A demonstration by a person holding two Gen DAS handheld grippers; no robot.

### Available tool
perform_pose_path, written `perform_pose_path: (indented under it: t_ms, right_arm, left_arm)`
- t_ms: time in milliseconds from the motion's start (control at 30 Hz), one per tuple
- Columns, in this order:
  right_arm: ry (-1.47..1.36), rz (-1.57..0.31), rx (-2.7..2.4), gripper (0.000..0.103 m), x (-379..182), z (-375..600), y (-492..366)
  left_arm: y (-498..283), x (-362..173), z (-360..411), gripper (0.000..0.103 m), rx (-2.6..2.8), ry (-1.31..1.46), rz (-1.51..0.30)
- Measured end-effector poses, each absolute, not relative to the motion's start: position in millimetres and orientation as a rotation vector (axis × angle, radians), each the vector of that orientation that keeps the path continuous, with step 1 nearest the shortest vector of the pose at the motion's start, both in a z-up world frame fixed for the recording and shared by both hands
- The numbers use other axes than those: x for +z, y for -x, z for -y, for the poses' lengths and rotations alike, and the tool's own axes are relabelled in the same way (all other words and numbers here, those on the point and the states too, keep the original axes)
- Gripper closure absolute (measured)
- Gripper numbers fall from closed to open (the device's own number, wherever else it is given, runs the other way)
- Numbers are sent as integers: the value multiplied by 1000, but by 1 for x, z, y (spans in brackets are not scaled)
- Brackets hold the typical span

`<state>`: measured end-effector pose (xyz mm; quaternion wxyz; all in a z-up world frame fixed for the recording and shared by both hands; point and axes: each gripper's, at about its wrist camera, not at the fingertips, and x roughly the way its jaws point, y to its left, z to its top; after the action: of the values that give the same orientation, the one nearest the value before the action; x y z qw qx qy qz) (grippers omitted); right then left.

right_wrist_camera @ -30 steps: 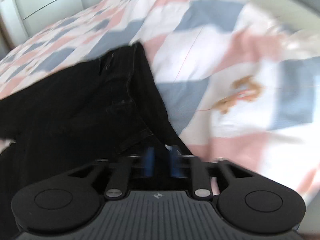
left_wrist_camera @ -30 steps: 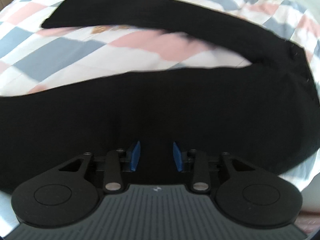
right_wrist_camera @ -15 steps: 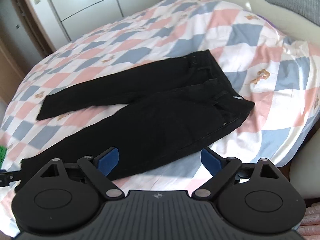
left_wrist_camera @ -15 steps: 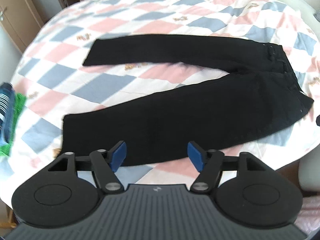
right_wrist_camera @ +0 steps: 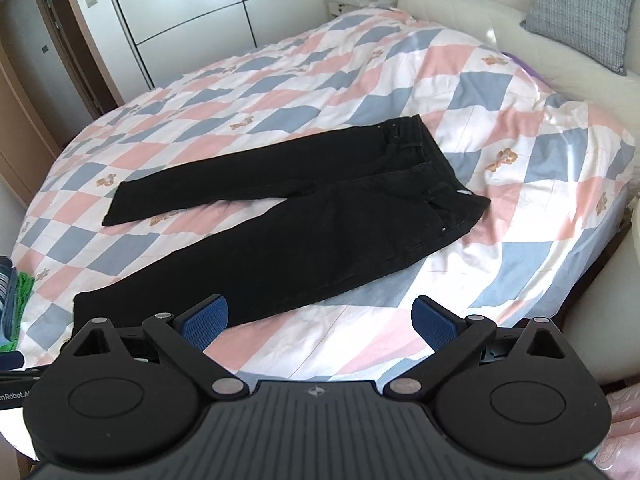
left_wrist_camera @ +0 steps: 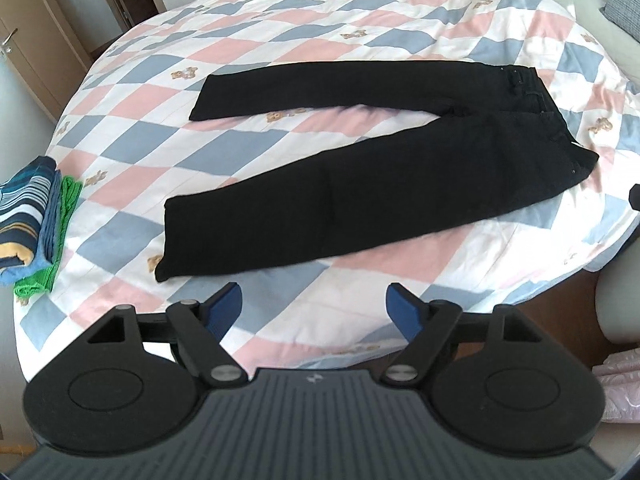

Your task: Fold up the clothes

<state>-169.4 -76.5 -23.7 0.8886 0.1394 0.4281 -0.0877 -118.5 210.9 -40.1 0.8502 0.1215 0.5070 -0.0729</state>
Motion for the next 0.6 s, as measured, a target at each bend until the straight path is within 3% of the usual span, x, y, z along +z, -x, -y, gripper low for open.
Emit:
perform_pose_path:
  t_ms: [600]
  right_arm:
    - [-277, -894, -217, 2, -18, 58, 180]
  left_arm:
    - [129, -31, -228, 26, -169, -262, -1044]
